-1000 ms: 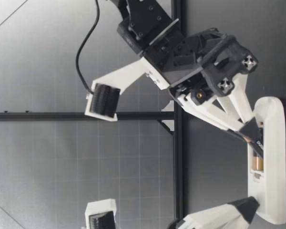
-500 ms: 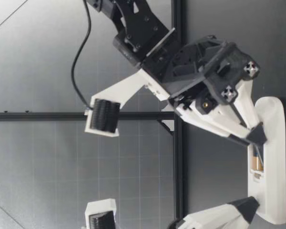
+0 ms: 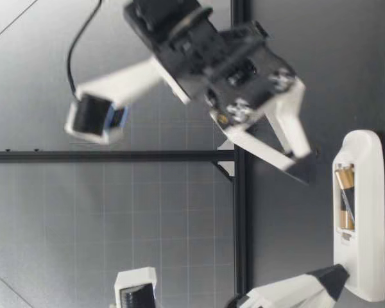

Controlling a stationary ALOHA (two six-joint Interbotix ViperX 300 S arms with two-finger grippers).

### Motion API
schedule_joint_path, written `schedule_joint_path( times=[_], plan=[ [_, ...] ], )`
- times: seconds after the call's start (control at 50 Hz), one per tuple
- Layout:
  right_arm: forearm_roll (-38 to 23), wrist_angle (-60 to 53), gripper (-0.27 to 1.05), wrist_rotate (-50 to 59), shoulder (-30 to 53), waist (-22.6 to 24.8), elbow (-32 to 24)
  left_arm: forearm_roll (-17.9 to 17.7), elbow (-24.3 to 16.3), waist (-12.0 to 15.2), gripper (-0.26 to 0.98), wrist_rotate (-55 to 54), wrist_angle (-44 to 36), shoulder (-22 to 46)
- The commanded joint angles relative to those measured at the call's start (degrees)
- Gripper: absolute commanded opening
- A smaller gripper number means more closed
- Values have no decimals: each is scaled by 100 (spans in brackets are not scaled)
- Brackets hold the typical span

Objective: Place the battery into the slot of the remote controller.

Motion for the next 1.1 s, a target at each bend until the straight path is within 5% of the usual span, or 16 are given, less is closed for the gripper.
schedule_joint_path(
  times=[0.0,0.64,1.08],
  plan=[
    [88,-343,40,589,-308,-70,123,0,-70,18,-14,-18,0,-44],
    [193,-62,4,5572,-369,-114,352,-70,-114,18,-14,-53,62,-35],
    [185,-18,-10,6091,35,-167,88,-70,-132,18,-14,-44,62,26]
  ],
)
